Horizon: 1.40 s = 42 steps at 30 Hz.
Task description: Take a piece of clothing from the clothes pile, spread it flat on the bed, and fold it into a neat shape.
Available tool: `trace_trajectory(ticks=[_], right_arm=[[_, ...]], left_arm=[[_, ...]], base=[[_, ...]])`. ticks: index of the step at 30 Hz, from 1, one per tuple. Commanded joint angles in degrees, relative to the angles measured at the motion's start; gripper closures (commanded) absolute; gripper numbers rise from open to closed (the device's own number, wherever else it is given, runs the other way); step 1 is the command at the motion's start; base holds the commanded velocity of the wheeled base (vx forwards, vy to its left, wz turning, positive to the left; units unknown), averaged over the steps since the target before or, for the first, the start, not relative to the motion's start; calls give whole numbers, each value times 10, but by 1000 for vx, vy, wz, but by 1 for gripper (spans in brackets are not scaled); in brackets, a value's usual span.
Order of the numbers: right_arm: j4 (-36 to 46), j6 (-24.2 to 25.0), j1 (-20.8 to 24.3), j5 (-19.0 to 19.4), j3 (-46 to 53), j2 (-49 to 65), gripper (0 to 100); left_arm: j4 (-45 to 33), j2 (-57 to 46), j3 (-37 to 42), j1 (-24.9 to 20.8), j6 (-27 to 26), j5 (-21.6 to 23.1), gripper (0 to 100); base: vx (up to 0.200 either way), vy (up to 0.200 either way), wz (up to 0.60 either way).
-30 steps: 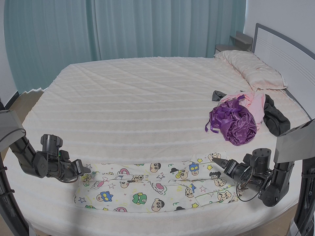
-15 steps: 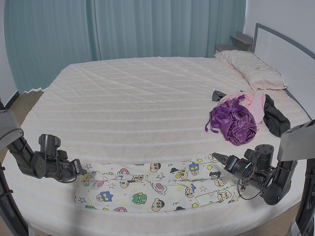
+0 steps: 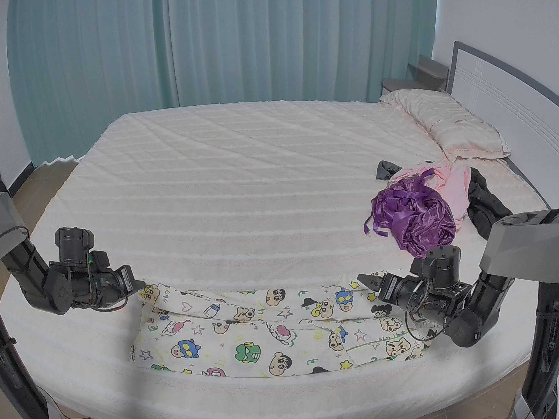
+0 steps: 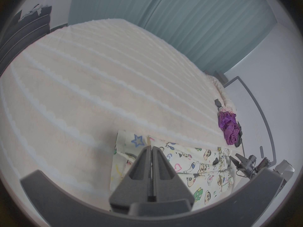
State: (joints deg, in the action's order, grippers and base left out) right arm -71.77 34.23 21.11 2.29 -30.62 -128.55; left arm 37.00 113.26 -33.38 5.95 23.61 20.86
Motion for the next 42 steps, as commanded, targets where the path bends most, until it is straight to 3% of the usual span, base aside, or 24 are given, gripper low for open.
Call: trace_trajectory(ticks=[1,13,25,34,42], right_arm=[[13,-11,-19,0,-44,-63,0],[54,-11,-22,0,-82,-72,0],[51,-10,-22,-2,-85,-74,0],[48,-9,-21,-2,-86,-74,0],[47,-7,-21,-2,-85,-74,0]], left_arm=[[27,-2,-1,2,0,1,100],[153,42,2,2,0,2,100],[220,44,11,1,1,30,100],[306,42,11,-2,41,30,100],[360,46,80,1,39,31,100]], base=[[0,0,0],[0,0,0],[0,0,0],[0,0,0],[0,0,0]])
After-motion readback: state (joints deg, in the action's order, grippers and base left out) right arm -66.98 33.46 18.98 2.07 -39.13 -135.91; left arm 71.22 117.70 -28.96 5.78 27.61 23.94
